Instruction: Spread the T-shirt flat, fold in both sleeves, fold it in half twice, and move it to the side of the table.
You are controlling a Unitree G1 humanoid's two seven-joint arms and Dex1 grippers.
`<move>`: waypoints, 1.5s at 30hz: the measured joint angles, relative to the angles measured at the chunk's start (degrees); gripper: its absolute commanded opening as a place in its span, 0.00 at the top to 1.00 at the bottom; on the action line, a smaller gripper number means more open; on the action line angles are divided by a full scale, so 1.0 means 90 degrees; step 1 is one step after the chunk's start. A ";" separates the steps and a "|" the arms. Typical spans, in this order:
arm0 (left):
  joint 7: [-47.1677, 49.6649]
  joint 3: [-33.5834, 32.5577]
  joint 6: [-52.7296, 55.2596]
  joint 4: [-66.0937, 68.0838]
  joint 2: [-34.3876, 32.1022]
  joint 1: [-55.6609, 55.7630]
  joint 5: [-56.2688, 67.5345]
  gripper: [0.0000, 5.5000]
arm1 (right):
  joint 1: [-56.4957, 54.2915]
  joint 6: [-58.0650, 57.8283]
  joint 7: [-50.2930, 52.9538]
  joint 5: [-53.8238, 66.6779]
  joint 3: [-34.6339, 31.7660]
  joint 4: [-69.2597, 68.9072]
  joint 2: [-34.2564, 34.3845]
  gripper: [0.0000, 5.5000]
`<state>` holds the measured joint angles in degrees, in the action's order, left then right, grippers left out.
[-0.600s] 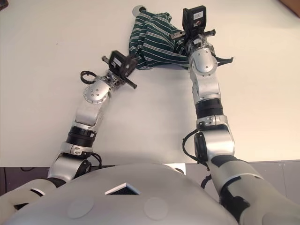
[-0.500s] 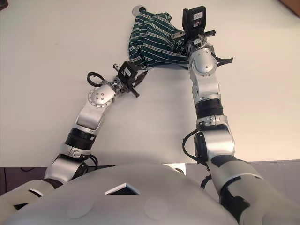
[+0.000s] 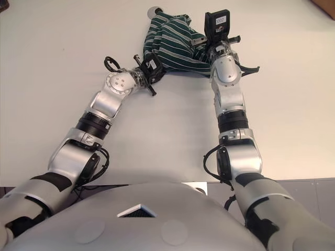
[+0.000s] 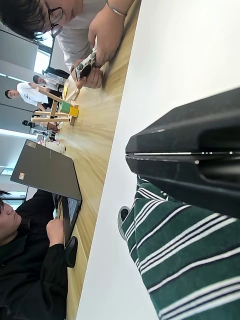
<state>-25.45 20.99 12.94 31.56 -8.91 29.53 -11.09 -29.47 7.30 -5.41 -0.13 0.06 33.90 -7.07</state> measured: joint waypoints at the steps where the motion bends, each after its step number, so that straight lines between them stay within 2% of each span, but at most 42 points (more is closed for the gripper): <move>1: 0.0037 -0.0013 0.0000 0.0015 -0.0001 0.0000 -0.0011 0.93 | -0.0001 0.0001 0.0020 -0.0001 -0.0001 0.0002 0.0001 1.00; 3: 0.0058 -0.0055 0.0025 -0.0061 -0.0008 -0.0028 -0.0013 0.98 | -0.0001 0.0001 0.0069 0.0000 -0.0007 0.0002 0.0000 1.00; 6: -0.0135 -0.0204 0.0327 -0.0517 -0.0080 -0.0264 0.0169 1.00 | -0.0027 0.0002 0.0071 0.0006 -0.0019 -0.0002 -0.0006 1.00; 9: -0.1036 -0.0647 0.1061 -0.1910 -0.0349 -0.0810 0.1160 1.00 | -0.0077 -0.0005 -0.0002 0.0049 -0.0063 -0.0024 -0.0035 1.00; 11: -0.1499 -0.1190 0.1671 -0.3119 -0.0568 -0.0985 0.2033 1.00 | -0.0168 -0.0012 -0.0238 0.0091 -0.0060 -0.0034 -0.0048 1.00; 14: -0.1770 -0.2648 0.2966 -0.4823 -0.1042 -0.0827 0.3752 1.00 | -0.0433 -0.0181 -0.1222 0.0551 -0.0071 -0.0321 -0.0161 1.00; 15: -0.1715 -0.3215 0.3405 -0.5234 -0.1141 -0.0542 0.4436 1.00 | -0.0606 -0.0426 -0.1859 0.0815 -0.0060 -0.0503 -0.0350 1.00; 17: -0.1466 -0.3879 0.3929 -0.5524 -0.1178 -0.0036 0.5329 1.00 | -0.0877 -0.0856 -0.2775 0.1232 -0.0051 -0.0840 -0.0608 0.94; 20: -0.0872 -0.4374 0.4282 -0.5466 -0.1103 0.0531 0.6010 1.00 | -0.0802 -0.1734 -0.4137 0.1949 0.0078 -0.1804 -0.1086 0.82; 22: -0.0630 -0.4403 0.4357 -0.5390 -0.1053 0.0623 0.6156 1.00 | -0.0561 -0.2232 -0.4854 0.2305 0.0270 -0.2574 -0.1334 0.76; 27: -0.0283 -0.4269 0.4361 -0.5227 -0.1036 0.0460 0.6124 1.00 | 0.0442 -0.3361 -0.5787 0.3092 0.0665 -0.4135 -0.1596 0.62; 31: 0.0393 -0.4510 0.4761 -0.4818 -0.0458 0.0628 0.6906 1.00 | 0.0699 -0.3609 -0.5760 0.3184 0.0823 -0.4389 -0.1560 0.51; 34: 0.1028 -0.4485 0.4505 -0.3658 -0.0486 0.1243 0.6418 1.00 | 0.0675 -0.3560 -0.5540 0.2983 0.0811 -0.4024 -0.1535 0.43; 39: 0.1446 -0.4215 0.3462 -0.0696 -0.1368 0.1051 0.4669 1.00 | 0.0617 -0.3048 -0.4990 0.1945 0.1391 -0.3428 -0.1437 0.43; 42: 0.1149 -0.3976 0.3372 -0.0396 -0.1552 0.0201 0.4230 1.00 | 0.0587 -0.2883 -0.4517 0.1539 0.1659 -0.3142 -0.0985 0.43; 45: 0.0915 -0.3992 0.3341 -0.0569 -0.1575 0.0034 0.4198 1.00 | 0.0504 -0.2863 -0.4207 0.1466 0.1691 -0.3100 -0.0724 0.43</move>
<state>-17.21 -14.93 43.01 26.44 -23.08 29.83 26.70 -24.94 -18.47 -43.28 13.06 15.28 6.00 -13.59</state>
